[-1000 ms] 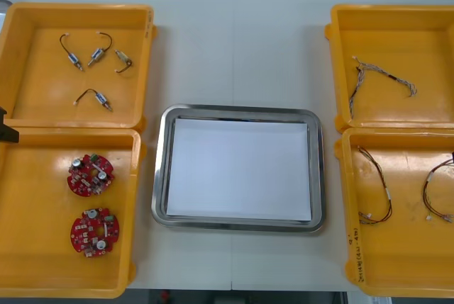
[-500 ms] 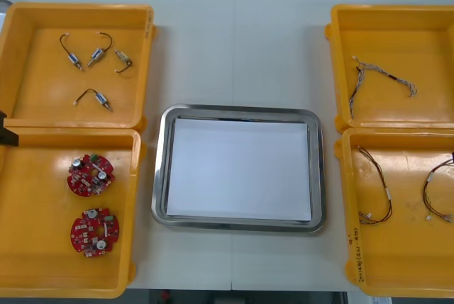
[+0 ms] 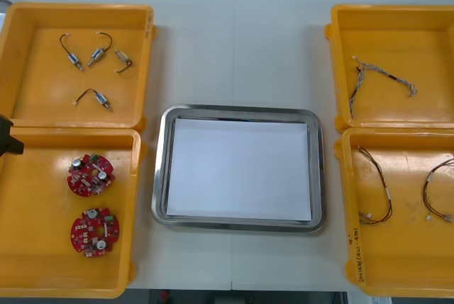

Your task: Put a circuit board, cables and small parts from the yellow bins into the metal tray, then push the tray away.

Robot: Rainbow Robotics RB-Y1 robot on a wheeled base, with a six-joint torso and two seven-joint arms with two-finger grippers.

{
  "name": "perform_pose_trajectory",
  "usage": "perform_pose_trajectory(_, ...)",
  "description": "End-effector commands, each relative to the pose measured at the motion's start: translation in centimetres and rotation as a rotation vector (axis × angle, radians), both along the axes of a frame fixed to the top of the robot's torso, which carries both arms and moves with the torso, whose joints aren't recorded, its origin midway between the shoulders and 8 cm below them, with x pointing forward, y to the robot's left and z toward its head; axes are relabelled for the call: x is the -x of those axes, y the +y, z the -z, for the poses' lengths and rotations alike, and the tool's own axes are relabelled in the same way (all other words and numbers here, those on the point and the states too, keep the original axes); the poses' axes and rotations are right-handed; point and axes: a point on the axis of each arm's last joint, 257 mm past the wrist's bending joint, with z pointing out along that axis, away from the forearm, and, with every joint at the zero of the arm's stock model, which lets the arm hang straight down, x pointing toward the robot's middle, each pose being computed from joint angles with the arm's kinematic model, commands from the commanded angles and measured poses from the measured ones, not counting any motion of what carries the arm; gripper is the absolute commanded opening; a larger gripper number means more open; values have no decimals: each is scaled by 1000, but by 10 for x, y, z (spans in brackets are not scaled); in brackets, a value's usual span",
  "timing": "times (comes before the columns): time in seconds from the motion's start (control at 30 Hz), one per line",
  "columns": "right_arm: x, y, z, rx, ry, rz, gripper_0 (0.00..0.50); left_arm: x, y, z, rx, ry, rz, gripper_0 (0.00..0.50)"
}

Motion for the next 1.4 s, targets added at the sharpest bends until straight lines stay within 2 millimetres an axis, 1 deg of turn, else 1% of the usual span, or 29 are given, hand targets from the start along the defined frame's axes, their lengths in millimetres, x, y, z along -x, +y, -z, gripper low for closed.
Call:
perform_pose_trajectory(0.03,6,-19,-4,39,11,30,500,9,6,-4,-53,15,40,500)
perform_pose_trajectory(0.1,6,-22,0,29,26,38,500,10,5,-3,-58,17,46,500)
perform_pose_trajectory(0.27,6,-33,10,6,50,81,500,3,-5,4,-41,-47,61,500)
perform_pose_trajectory(0.47,-7,-41,19,-43,30,116,500,-5,-17,13,-52,-100,88,500)
perform_pose_trajectory(0.57,-12,-43,19,-65,6,133,500,-9,-21,18,-52,-118,92,500)
perform_pose_trajectory(0.7,-15,-46,24,-76,-3,157,500,-13,-26,25,-47,-135,91,500)
perform_pose_trajectory(0.93,-22,-44,48,-143,-3,208,500,-26,-39,40,-35,-200,94,500)
perform_pose_trajectory(1.1,-26,-40,64,-181,-3,236,500,-26,-46,52,-23,-217,109,500)
perform_pose_trajectory(1.4,-32,-42,86,-200,8,264,500,-29,-48,66,-63,-237,122,500)
